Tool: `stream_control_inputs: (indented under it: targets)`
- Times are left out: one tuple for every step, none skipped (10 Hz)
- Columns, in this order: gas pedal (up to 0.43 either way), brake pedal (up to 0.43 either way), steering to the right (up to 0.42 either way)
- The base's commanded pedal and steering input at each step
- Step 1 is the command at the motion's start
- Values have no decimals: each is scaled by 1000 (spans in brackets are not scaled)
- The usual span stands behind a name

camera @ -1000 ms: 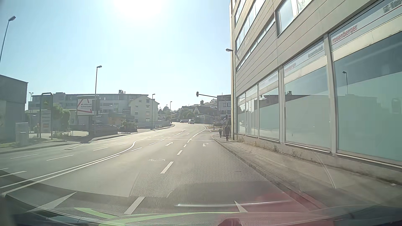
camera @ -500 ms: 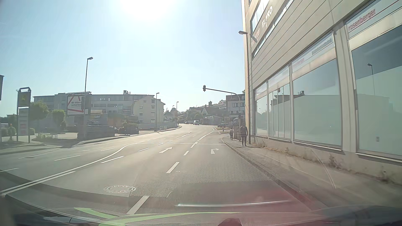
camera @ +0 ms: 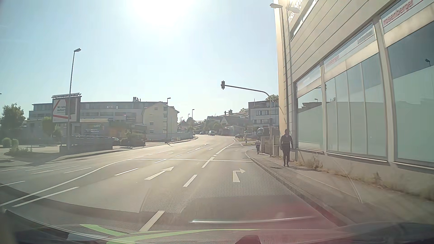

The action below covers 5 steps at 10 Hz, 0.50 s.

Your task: Follow the waypoints while adhering to traffic rules and regulations

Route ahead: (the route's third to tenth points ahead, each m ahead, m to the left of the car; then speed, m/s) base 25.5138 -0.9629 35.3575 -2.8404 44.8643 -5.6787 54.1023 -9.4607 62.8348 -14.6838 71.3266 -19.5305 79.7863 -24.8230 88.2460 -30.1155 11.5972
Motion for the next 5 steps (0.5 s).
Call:
stream_control_inputs:
  targets:
    - [0,0,-7]
    - [0,0,-5]
    - [0,0,-5]
    - [0,0,-5]
    - [0,0,-4]
